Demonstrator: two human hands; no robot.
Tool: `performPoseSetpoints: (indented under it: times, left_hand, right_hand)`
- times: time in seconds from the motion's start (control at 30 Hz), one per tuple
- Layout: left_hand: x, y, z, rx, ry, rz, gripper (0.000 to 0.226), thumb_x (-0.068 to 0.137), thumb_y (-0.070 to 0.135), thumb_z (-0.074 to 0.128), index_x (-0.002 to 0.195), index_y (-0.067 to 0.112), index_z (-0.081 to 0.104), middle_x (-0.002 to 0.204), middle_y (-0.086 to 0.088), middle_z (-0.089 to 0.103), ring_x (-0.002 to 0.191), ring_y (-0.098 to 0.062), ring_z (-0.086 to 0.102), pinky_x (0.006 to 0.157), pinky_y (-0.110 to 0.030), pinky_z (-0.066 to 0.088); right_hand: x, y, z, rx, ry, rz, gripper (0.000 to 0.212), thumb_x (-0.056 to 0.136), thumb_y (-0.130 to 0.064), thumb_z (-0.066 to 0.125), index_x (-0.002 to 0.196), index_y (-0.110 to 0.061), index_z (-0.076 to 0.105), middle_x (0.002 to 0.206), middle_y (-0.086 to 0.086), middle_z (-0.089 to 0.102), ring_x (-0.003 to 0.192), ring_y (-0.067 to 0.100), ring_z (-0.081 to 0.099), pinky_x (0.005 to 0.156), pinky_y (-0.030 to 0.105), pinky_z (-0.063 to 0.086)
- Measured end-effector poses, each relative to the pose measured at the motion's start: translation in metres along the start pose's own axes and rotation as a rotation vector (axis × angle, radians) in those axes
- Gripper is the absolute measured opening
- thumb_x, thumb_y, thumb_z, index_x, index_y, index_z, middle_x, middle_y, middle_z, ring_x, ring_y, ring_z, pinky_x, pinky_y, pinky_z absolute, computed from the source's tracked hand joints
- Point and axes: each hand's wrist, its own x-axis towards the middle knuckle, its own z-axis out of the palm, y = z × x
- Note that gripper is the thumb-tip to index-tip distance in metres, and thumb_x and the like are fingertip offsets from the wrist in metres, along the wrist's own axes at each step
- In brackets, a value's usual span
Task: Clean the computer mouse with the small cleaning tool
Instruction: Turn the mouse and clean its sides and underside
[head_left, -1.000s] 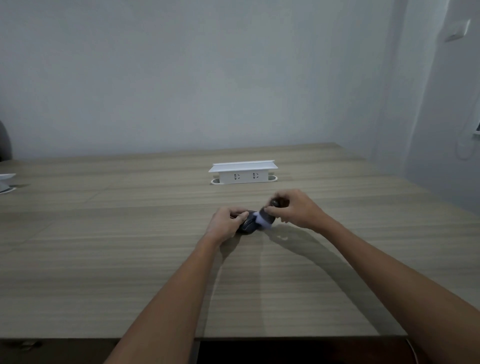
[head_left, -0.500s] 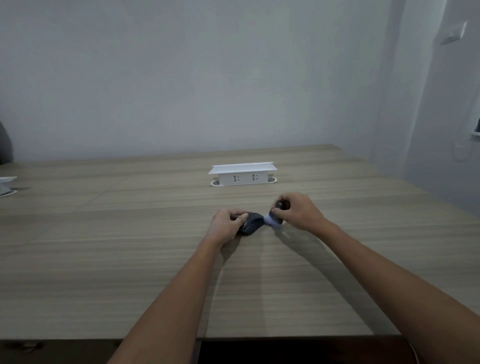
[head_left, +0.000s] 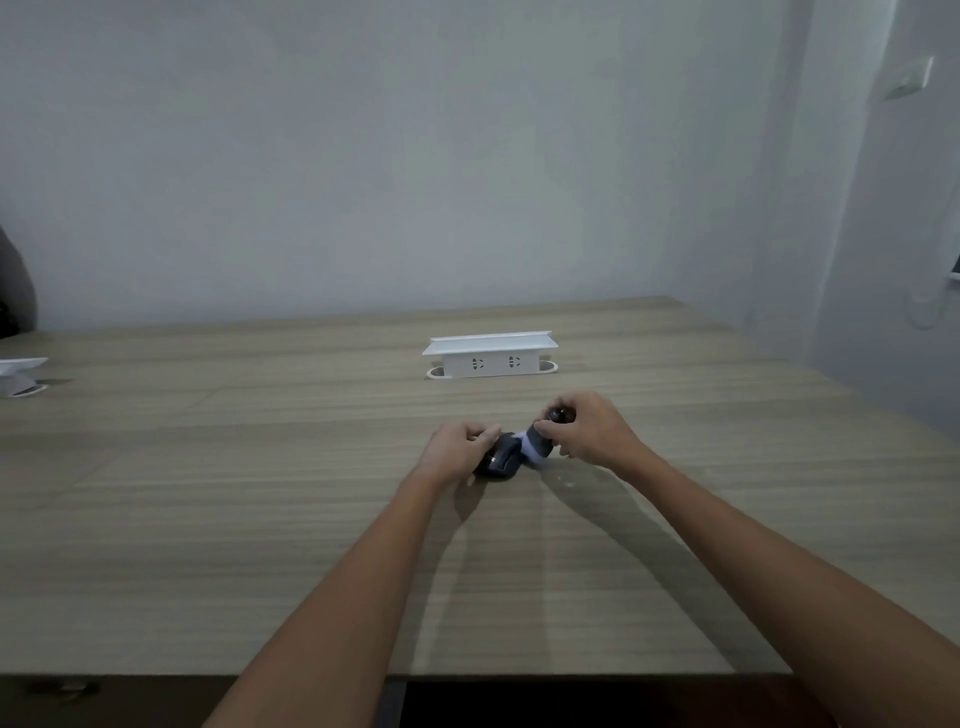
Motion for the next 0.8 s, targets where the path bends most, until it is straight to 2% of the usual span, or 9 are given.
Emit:
performPoseSetpoints:
  times: [0.07,0.1,0.17,0.23,0.37,0.47,0.57,0.67,0.8]
  left_hand:
    - [0.000,0.003,-0.003,0.036,-0.033,-0.015,0.046,0.094,0.054,0.048,0.070,0.016,0.060,0.065,-0.001,0.051,0.064,-0.019,0.046,0.066,-0.033,0.040]
    - [0.002,0.002,-0.005,0.035,-0.057,-0.024,0.049,0.091,0.057,0.047,0.071,0.014,0.060,0.067,-0.003,0.052,0.066,-0.019,0.047,0.071,-0.036,0.046]
    - [0.000,0.007,-0.010,0.027,-0.127,-0.038,0.049,0.094,0.048,0.049,0.087,0.004,0.068,0.083,-0.012,0.068,0.075,-0.020,0.056,0.089,-0.044,0.056]
    - [-0.003,0.010,-0.017,0.031,-0.165,-0.038,0.034,0.100,0.031,0.051,0.113,0.004,0.067,0.102,-0.017,0.072,0.083,-0.021,0.064,0.094,-0.041,0.054]
    - [0.002,0.012,-0.030,0.248,-0.160,0.029,0.049,0.093,0.016,0.063,0.141,0.012,0.052,0.124,-0.013,0.060,0.107,-0.027,0.065,0.096,-0.036,0.051]
    - [0.008,0.013,-0.033,0.402,-0.233,0.143,0.061,0.085,0.014,0.073,0.143,0.018,0.052,0.144,-0.007,0.043,0.128,-0.025,0.052,0.104,-0.032,0.043]
    - [0.012,0.013,-0.031,0.479,-0.336,0.222,0.066,0.081,0.016,0.076,0.143,0.023,0.053,0.148,0.001,0.043,0.136,-0.018,0.043,0.108,-0.024,0.031]
    - [0.016,0.009,-0.027,0.473,-0.351,0.241,0.071,0.079,0.018,0.081,0.143,0.021,0.052,0.144,0.000,0.052,0.132,-0.017,0.048,0.099,-0.019,0.031]
    - [0.022,0.007,-0.027,0.455,-0.329,0.271,0.063,0.076,0.017,0.083,0.134,0.019,0.060,0.132,-0.002,0.058,0.123,-0.020,0.054,0.093,-0.022,0.037]
  right_hand:
    - [0.002,0.000,0.002,0.010,0.017,0.019,0.010,0.085,-0.012,0.071,0.087,-0.004,0.078,0.067,-0.001,0.069,0.054,0.014,0.063,0.051,0.024,0.056]
    - [0.004,0.000,0.002,0.014,0.020,0.027,0.010,0.085,-0.012,0.072,0.087,-0.005,0.078,0.068,0.001,0.070,0.052,0.013,0.062,0.050,0.022,0.055]
    - [0.005,0.000,0.000,0.021,0.009,0.034,0.009,0.086,-0.012,0.072,0.089,-0.006,0.078,0.071,0.005,0.071,0.052,0.014,0.062,0.051,0.021,0.055]
    - [0.004,-0.003,-0.002,0.017,0.004,0.025,0.010,0.086,-0.011,0.072,0.090,-0.004,0.077,0.071,0.007,0.071,0.055,0.017,0.064,0.056,0.026,0.058]
    - [0.002,-0.005,-0.011,0.047,0.073,0.014,0.014,0.085,-0.011,0.068,0.084,0.001,0.074,0.065,0.003,0.066,0.055,0.017,0.061,0.062,0.039,0.058]
    - [-0.003,-0.003,-0.016,0.128,0.014,0.018,0.019,0.089,-0.018,0.068,0.087,0.000,0.073,0.066,0.005,0.065,0.056,0.016,0.057,0.056,0.032,0.051]
    - [-0.008,0.005,-0.017,0.084,-0.118,0.003,0.018,0.090,-0.020,0.069,0.087,-0.004,0.075,0.065,0.000,0.065,0.052,0.009,0.057,0.053,0.027,0.051]
    - [-0.005,0.012,-0.017,-0.048,-0.045,-0.029,0.015,0.087,-0.020,0.069,0.085,-0.007,0.076,0.066,-0.001,0.067,0.057,0.011,0.060,0.061,0.037,0.057]
    - [-0.009,0.005,-0.016,0.168,-0.084,-0.015,0.017,0.092,-0.019,0.069,0.094,-0.004,0.075,0.067,0.002,0.066,0.055,0.012,0.059,0.054,0.026,0.052]
